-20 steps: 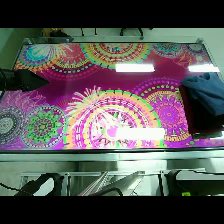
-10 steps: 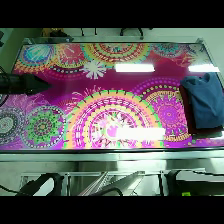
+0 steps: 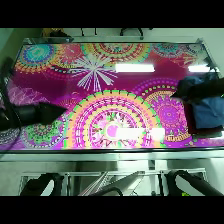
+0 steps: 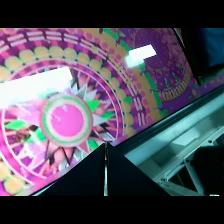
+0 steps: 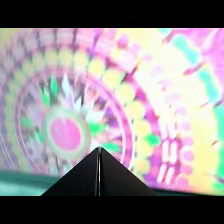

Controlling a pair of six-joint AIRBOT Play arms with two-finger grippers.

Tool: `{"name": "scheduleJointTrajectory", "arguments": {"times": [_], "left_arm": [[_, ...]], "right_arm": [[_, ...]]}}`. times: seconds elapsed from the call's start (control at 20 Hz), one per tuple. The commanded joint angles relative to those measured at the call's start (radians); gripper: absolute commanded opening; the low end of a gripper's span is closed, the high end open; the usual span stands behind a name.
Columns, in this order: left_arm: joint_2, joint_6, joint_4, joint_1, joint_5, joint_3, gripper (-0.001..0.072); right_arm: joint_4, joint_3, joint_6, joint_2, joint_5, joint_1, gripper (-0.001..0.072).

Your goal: Fold the shirts.

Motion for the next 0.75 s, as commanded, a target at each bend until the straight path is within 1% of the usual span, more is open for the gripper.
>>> {"name": "scheduleJointTrajectory", "arguments": {"times": [0.0, 0.1, 0.3, 0.7], "left_arm": [[0.207, -0.034, -0.008, -0.115, 0.128, -0.336, 0.0012], [0.272, -0.08, -0.009, -0.167, 0.164, -0.44, 0.0012], [0.334, -0.083, -0.008, -0.208, 0.171, -0.502, 0.0012], [0.424, -0.083, -0.006, -0.208, 0.192, -0.522, 0.0012]], "right_arm": [[0.029, -0.448, -0.04, 0.216, -0.253, 0.251, 0.0022], [0.053, -0.539, -0.04, 0.259, -0.304, 0.301, 0.0022], [0.059, -0.546, -0.04, 0.264, -0.304, 0.319, 0.0022], [0.06, -0.546, -0.04, 0.263, -0.305, 0.319, 0.0022]]}}
